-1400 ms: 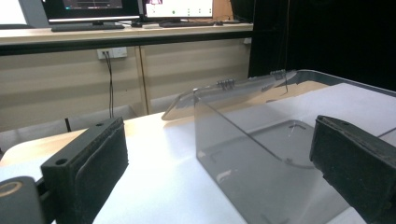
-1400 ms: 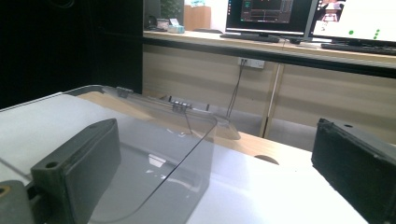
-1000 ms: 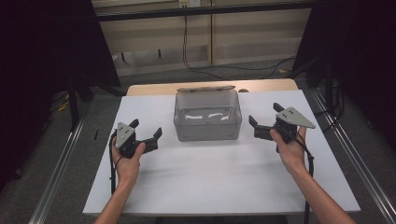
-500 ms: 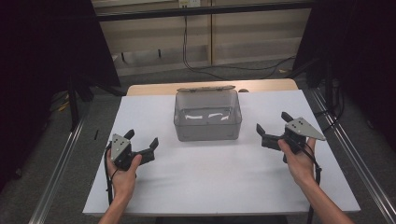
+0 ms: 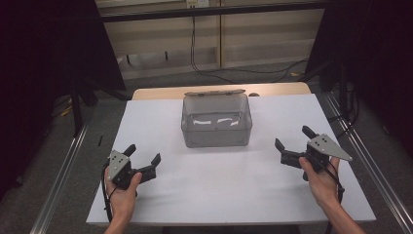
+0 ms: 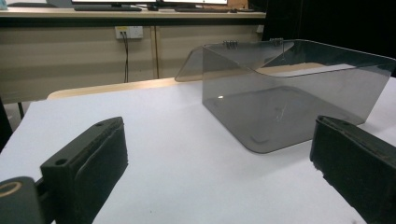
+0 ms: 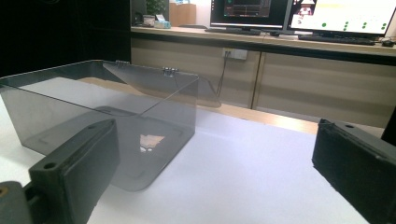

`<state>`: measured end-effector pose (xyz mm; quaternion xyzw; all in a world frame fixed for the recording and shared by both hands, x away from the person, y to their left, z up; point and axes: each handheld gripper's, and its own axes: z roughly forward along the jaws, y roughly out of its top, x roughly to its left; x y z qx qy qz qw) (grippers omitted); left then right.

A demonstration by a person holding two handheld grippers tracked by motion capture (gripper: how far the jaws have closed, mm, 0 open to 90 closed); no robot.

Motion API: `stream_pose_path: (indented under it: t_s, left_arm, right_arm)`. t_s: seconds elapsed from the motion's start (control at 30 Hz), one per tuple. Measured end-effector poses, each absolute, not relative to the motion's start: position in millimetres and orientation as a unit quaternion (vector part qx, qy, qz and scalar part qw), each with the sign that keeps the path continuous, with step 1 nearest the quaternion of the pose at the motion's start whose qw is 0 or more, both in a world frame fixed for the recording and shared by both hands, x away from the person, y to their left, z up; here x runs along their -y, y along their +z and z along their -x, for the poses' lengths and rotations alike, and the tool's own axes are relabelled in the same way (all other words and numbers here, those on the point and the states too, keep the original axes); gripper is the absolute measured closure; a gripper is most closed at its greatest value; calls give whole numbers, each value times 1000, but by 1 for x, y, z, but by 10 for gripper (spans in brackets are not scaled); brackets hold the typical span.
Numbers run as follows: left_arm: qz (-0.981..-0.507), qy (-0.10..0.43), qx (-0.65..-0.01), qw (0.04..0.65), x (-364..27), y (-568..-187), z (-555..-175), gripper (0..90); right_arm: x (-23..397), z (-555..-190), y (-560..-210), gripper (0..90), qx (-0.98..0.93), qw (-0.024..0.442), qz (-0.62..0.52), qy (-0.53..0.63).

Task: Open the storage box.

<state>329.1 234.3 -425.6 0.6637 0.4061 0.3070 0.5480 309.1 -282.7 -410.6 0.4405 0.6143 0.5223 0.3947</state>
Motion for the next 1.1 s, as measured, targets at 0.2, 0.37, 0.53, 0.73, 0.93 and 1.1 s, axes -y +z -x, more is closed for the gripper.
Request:
stream_pose_path:
  t_s: [0.2,0.37,0.53,0.73,0.93,1.1]
  left_arm:
    - [-656,308,-420,547,-240,-426,-317,40]
    - [-656,321,-414,543,-241,-424,-306,40]
    - [-656,320,-417,541,-241,-429,-296,40]
    - [-660,326,-419,531,-245,-436,-287,37]
    - [-647,321,-438,535,-250,-445,-286,34]
    - [-633,327,-454,535,-254,-446,-287,34]
  right_arm:
    - [291,-296,-414,4,-607,398,-452,518]
    - [301,-284,-419,2,-601,399,-468,511]
    - [309,-271,-425,2,-598,403,-479,500]
    - [316,-256,-429,1,-600,403,-484,494]
    - [323,-240,-438,0,-599,399,-491,491]
    - [322,-239,-438,0,-593,408,-488,495]
